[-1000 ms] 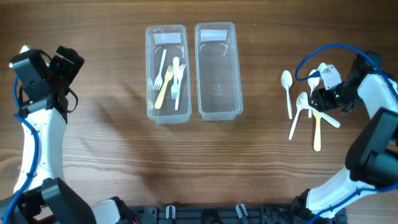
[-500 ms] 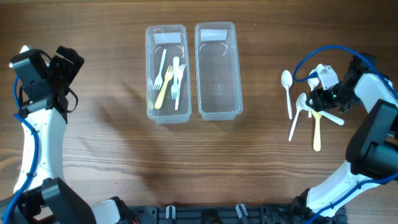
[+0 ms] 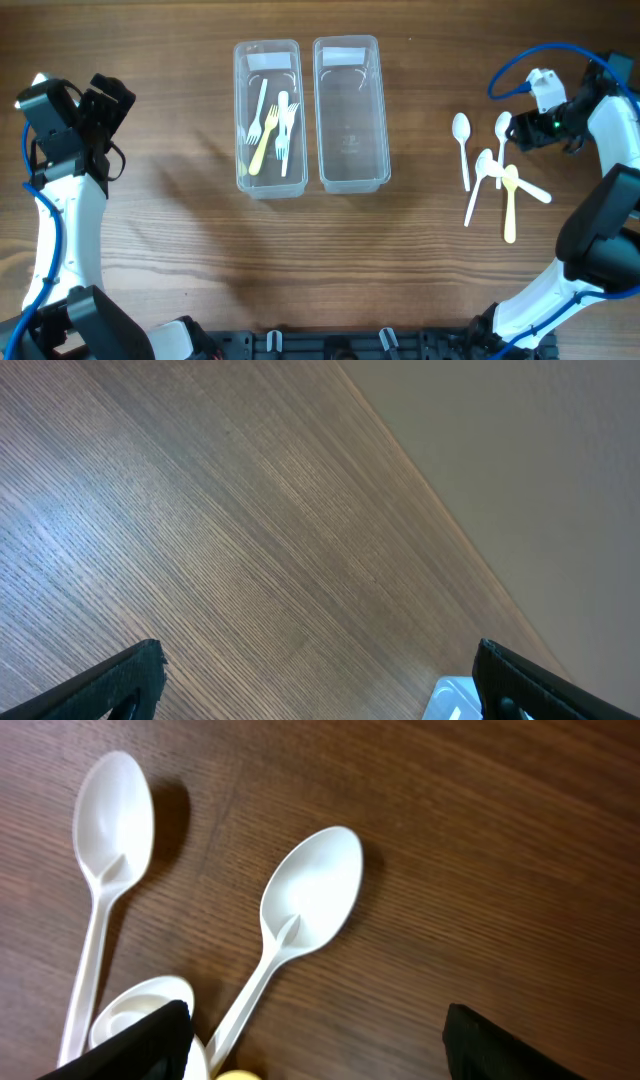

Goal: Pack container
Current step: 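Reach the right gripper to the white spoons and grasp one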

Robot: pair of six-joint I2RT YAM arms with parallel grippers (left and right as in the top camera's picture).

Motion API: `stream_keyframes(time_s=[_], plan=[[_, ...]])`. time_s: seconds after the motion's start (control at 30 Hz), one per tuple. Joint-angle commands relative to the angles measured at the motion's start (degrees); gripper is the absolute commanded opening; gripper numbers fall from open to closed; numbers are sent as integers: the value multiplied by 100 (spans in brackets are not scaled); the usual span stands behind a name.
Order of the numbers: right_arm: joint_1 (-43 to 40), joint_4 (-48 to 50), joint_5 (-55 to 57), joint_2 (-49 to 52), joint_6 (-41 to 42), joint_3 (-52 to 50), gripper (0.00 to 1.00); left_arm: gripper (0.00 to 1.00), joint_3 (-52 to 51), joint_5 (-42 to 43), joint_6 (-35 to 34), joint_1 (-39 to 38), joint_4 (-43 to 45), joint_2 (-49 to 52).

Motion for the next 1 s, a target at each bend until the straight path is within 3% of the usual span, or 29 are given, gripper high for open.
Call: stream_keyframes(time_s=[0.0,0.1,0.17,0.33,0.43,0.63,0.73,0.97], plan=[[-114,-330,299,-20,-295,203,80,100,101,7,-37,24,13,-83],[-179,-229,199,-20,46,201,73,100,101,7,-37,24,13,-83],[-177,249,-46,-17,1189,199,59,100,101,9,-37,24,13,-83],[-15,1213,-798,-17,3397,101,56,100,101,7,-37,24,13,-83],[208,1414,-560,-7,3757,81,50,100,101,7,-37,24,13,-83],[603,1224,726,-7,4642,81,48,100,101,7,-37,24,13,-83],[603,1001,1259,-7,4798,81,42,100,101,7,-37,24,13,-83],[601,610,1414,203,4986,74,41,100,101,7,-37,24,13,-83]])
